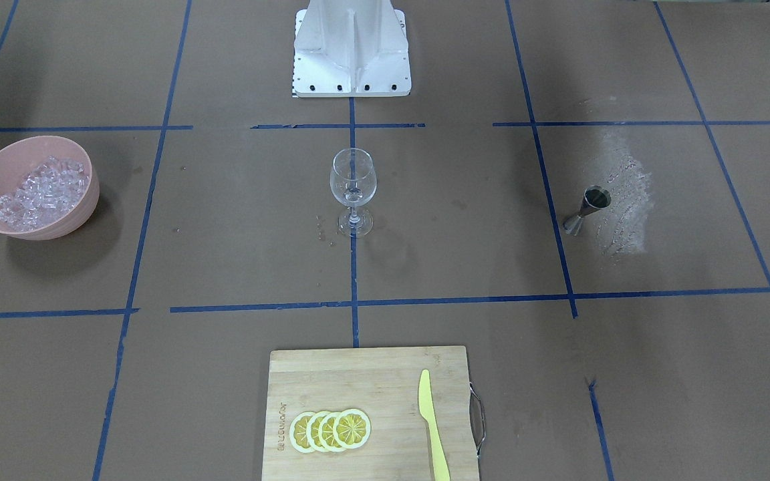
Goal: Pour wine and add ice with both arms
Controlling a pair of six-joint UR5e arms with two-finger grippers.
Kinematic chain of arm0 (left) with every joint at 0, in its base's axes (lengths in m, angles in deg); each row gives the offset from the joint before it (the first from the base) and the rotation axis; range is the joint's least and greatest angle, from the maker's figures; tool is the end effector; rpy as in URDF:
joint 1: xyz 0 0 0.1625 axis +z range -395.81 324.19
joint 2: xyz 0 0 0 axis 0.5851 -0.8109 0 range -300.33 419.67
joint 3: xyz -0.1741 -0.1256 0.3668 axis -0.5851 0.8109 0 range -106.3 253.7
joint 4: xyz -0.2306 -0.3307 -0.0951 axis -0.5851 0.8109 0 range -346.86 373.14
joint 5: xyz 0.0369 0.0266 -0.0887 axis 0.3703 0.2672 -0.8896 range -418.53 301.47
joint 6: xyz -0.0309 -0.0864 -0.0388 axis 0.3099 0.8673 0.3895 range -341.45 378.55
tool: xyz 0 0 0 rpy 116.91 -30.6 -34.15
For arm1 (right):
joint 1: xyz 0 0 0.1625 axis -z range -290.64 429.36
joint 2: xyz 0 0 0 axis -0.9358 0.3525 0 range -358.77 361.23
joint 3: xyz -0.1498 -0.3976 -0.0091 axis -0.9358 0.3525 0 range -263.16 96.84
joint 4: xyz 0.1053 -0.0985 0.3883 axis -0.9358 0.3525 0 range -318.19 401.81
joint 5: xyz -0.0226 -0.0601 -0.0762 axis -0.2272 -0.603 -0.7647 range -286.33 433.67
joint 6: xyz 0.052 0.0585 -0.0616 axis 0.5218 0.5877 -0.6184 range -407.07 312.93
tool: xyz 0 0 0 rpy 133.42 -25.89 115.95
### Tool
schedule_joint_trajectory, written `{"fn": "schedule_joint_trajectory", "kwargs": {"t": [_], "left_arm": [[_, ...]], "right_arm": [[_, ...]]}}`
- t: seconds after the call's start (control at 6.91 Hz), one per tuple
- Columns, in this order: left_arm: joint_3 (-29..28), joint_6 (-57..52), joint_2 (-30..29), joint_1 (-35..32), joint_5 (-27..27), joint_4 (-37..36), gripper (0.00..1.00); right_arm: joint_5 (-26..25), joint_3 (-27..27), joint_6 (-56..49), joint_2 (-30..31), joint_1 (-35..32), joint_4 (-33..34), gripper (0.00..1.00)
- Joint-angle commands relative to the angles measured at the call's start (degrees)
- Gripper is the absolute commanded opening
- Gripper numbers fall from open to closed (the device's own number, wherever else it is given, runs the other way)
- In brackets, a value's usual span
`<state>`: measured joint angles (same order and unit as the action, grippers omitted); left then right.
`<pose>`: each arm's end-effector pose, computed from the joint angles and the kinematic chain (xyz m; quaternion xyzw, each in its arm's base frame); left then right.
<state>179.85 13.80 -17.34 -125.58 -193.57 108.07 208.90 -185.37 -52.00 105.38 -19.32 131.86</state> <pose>-0.0611 -0.4048 0.6107 0.0802 0.3791 0.0671 0.9194 0.0536 -0.3865 0.6614 -0.0040 -0.3848 -0.0436 0.9220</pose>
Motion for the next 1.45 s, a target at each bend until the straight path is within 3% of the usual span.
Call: {"fn": "schedule_joint_trajectory", "kwargs": {"t": [0.0,0.29,0.58,0.72,0.87,1.16,1.3], "left_arm": [[-0.50,-0.16,-0.25,0.64,-0.05,3.91,1.00],[-1.89,0.53,-3.22,0.56,-0.66,11.70,1.00],[-2.26,0.71,-4.03,0.30,-0.40,29.68,1.00],[-4.43,4.80,-5.68,0.56,-0.58,37.70,1.00],[-2.89,14.07,-5.78,0.30,-0.58,43.26,1.00],[-4.36,21.60,-4.73,2.21,-0.40,63.33,1.00],[-3.76,26.50,-4.21,4.93,0.03,65.70,1.00]], "right_arm": [[0.13,-2.37,0.70,-1.83,0.09,-0.05,1.00],[-0.23,-2.12,0.79,-4.91,0.00,-1.27,1.00],[-0.57,-2.90,3.16,-7.01,0.09,-2.85,1.00],[-0.40,-3.69,3.95,-7.20,0.00,-2.95,1.00],[-0.31,-5.53,4.13,-7.20,0.09,-2.95,1.00],[-0.57,-5.55,3.96,-6.33,0.09,-2.95,1.00],[-0.49,-5.72,4.05,-6.41,0.00,-2.95,1.00]]}}
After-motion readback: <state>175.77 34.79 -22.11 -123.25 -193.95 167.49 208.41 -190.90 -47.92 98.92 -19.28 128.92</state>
